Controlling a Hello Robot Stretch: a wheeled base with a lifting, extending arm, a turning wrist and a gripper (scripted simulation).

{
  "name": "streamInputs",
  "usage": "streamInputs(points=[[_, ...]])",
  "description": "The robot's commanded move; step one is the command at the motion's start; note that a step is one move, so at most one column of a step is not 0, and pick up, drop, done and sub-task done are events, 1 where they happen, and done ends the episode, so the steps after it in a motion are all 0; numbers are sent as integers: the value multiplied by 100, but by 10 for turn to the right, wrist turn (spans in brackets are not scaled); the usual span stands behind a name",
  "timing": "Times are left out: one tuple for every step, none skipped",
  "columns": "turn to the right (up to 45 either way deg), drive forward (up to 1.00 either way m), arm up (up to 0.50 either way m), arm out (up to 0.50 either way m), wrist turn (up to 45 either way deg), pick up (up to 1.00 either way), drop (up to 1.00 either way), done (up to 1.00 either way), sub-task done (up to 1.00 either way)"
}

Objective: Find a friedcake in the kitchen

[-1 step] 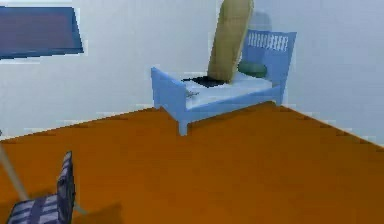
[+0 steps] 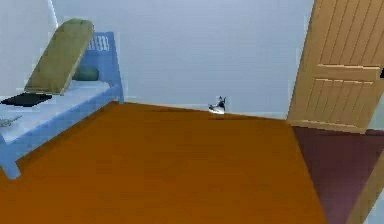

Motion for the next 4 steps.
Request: streamInputs(points=[[150, 0, 0, 0, 0, 0, 0, 0, 0], [0, 100, 0, 0, 0, 0, 0, 0, 0], [60, 0, 0, 0, 0, 0, 0, 0, 0], [0, 35, 0, 0, 0, 0, 0, 0, 0]])
